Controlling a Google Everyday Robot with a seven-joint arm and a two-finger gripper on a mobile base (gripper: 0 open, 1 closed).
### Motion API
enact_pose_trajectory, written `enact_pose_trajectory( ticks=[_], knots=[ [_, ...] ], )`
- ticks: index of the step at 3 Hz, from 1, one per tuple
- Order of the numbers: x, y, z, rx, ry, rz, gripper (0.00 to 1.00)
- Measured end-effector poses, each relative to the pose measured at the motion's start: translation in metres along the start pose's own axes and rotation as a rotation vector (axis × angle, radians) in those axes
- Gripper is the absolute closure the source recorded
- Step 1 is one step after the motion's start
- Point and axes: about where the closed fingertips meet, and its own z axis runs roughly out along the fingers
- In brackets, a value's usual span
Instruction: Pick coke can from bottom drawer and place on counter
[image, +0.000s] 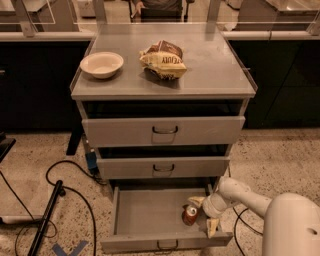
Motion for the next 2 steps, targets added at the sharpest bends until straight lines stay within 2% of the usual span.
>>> enact_pose_trajectory(
  ticks=[2],
  knots=[
    [-0.0010, -0.0051, 0.0025, 0.016, 0.002, -0.007, 0.00]
  ],
)
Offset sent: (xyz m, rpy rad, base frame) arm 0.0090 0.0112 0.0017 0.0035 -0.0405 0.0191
